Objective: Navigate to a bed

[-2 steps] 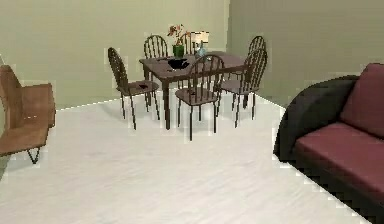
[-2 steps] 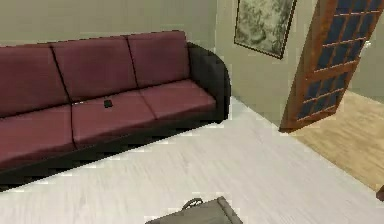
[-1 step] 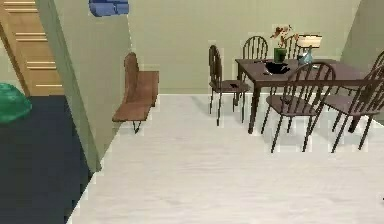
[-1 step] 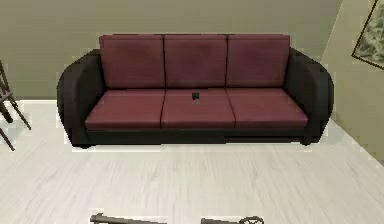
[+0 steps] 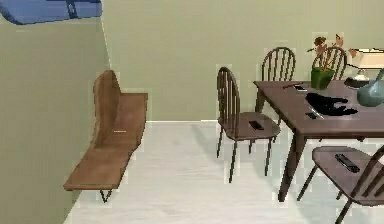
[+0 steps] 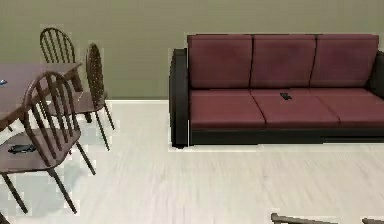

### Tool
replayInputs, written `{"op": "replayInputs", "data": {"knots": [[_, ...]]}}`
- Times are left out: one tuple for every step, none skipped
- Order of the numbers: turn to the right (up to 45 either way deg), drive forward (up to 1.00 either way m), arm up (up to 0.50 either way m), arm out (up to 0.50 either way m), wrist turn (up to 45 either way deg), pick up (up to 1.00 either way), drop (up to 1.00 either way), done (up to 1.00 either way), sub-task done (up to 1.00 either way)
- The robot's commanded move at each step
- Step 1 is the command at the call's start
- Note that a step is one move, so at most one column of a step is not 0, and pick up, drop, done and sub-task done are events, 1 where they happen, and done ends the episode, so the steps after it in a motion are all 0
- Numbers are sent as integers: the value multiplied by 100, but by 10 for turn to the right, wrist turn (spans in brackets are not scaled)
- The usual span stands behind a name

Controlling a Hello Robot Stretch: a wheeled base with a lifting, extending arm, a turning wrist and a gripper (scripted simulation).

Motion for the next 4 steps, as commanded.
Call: {"op": "replayInputs", "data": {"knots": [[-180, 0, 0, 0, 0, 0, 0, 0, 0], [0, 5, 0, 0, 0, 0, 0, 0, 0], [450, 0, 0, 0, 0, 0, 0, 0, 0], [450, 0, 0, 0, 0, 0, 0, 0, 0]]}}
